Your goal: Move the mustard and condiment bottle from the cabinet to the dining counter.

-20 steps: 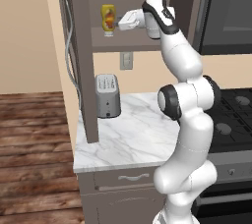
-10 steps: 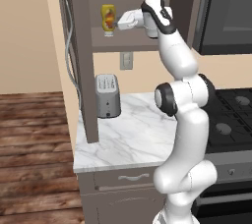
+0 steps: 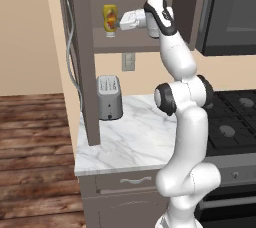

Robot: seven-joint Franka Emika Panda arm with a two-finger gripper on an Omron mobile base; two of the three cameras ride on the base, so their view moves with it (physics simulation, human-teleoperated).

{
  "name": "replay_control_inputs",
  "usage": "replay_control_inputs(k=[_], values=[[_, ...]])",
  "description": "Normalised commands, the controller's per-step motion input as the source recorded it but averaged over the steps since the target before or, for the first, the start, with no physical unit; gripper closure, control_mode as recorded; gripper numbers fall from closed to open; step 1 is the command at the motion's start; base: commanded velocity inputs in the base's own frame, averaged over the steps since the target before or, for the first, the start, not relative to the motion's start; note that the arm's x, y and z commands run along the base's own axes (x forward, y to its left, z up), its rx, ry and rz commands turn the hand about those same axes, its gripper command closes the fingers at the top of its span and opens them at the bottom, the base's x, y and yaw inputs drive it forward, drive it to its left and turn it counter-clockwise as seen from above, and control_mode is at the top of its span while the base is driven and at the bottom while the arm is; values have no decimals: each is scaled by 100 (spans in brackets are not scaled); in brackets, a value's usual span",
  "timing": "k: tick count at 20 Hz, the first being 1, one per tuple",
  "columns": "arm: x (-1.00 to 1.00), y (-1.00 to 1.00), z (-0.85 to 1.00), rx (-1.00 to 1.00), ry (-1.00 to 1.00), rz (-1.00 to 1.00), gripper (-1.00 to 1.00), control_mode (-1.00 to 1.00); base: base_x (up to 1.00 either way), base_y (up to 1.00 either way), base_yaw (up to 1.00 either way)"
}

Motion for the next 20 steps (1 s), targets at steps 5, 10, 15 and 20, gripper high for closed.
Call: replay_control_inputs(k=[5, 10, 15, 20], values=[[14, 0, -2, 0, 2, 6, -100, -100, 0, 0, 0], [3, 0, -1, 0, 0, 7, -100, -100, 0, 0, 0], [-12, 5, 0, 0, 0, 2, -100, -100, 0, 0, 0], [-22, 17, 0, 0, 0, 0, -100, -100, 0, 0, 0]])
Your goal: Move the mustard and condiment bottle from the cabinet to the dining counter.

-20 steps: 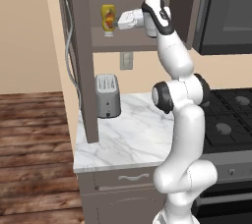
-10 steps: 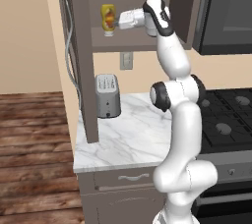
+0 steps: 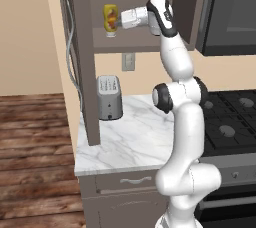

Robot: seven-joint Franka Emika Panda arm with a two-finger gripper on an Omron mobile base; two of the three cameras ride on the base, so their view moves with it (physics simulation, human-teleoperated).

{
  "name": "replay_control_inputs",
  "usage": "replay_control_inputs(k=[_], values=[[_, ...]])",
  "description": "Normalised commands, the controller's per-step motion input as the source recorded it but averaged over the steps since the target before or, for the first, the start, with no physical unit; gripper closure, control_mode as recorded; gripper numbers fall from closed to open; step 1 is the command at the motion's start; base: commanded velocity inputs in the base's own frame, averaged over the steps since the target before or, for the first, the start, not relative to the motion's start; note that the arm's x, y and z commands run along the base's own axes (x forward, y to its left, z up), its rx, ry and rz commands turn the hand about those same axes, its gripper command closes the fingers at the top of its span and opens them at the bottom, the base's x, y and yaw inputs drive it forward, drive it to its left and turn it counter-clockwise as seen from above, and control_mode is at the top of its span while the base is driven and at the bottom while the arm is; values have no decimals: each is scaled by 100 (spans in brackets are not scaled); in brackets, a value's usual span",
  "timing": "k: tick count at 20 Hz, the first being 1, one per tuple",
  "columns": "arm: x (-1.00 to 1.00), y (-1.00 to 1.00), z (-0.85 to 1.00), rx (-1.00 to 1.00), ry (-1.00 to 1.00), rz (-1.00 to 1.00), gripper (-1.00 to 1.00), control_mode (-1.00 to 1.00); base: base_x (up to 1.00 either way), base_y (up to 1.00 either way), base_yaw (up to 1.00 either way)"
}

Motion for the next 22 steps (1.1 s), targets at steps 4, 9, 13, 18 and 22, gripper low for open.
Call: replay_control_inputs(k=[4, 9, 13, 18, 22], values=[[-24, 19, 0, 0, 0, 0, -100, -100, 0, 0, 0], [-19, 24, 0, 0, 0, 0, -100, -100, 0, 0, 0], [-19, 25, 0, 0, 0, 0, -100, -100, 0, 0, 0], [-16, 29, -4, 0, 0, 0, 100, -100, 0, 0, 0], [-2, 31, -8, 0, 1, 0, 100, -100, 0, 0, 0]])
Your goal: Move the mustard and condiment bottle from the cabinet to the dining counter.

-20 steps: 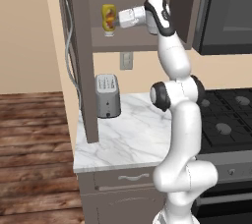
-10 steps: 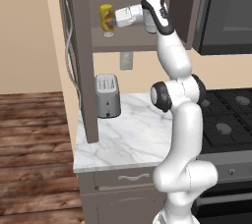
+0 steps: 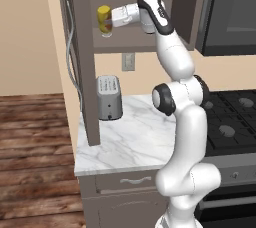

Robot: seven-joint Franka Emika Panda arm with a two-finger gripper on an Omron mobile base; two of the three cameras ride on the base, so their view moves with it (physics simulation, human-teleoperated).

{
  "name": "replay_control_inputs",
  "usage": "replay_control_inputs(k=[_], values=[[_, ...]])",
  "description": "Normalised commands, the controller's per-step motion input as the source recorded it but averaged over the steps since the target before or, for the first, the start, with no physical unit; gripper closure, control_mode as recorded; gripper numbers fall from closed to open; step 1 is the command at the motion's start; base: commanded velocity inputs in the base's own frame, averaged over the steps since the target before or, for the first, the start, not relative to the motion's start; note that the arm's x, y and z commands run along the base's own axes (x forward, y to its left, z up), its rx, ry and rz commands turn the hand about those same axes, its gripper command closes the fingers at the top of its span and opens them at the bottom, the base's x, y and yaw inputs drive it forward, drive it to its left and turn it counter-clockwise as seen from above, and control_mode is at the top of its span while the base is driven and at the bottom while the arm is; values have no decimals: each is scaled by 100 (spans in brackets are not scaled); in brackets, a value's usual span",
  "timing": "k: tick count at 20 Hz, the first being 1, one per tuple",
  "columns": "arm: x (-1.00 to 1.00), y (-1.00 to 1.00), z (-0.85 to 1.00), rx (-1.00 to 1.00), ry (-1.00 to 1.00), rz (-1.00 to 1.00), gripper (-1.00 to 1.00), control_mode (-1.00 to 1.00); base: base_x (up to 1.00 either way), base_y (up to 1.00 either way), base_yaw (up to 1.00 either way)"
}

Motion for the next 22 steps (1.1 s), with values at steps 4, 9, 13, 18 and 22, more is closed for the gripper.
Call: replay_control_inputs(k=[4, 9, 13, 18, 22], values=[[0, 6, -4, 0, 0, 0, 100, -100, 0, 0, 0], [0, 0, -3, 0, 0, 0, 100, -100, 0, 0, 0], [-4, -4, 0, 4, 0, 0, 100, -100, 0, 0, 0], [-20, -14, 0, 5, 0, -3, 100, -100, 0, 0, 0], [-42, -20, 0, 2, -2, -6, 100, -100, 0, 0, 0]])
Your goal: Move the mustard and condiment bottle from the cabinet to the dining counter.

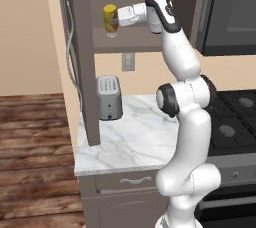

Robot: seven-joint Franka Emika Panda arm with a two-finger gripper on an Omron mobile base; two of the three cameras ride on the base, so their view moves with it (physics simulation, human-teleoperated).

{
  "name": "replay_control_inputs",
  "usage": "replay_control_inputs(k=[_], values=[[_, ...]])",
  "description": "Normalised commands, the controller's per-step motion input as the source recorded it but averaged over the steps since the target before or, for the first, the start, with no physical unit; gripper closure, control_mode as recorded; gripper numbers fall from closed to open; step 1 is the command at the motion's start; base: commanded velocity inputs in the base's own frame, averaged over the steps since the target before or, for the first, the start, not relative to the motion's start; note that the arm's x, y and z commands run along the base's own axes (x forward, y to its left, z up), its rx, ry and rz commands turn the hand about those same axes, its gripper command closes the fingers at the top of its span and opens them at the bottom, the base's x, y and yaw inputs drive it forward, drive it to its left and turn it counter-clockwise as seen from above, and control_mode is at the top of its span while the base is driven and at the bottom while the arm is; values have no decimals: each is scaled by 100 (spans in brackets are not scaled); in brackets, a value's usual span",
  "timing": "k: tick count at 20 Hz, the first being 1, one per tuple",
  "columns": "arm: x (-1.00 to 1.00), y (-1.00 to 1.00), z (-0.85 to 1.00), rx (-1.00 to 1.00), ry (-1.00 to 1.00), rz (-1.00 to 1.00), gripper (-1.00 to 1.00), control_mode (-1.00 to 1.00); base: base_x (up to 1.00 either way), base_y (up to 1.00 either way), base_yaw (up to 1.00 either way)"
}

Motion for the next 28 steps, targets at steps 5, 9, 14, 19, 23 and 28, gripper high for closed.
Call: replay_control_inputs(k=[5, 9, 14, 19, 23, 28], values=[[-53, -24, 0, 0, -4, -6, 100, -100, 0, 0, 0], [-65, -26, 0, 0, -5, -8, 100, -100, 0, 0, 0], [-72, -29, 0, 0, -5, -9, 100, -100, 0, 0, 0], [-79, -33, 0, 0, -2, -12, 100, -100, 0, 0, 0], [-76, -35, 0, 0, 0, -17, 100, -100, 0, 0, 0], [-73, -37, 0, 0, 1, -18, 100, -100, 0, 0, 0]])
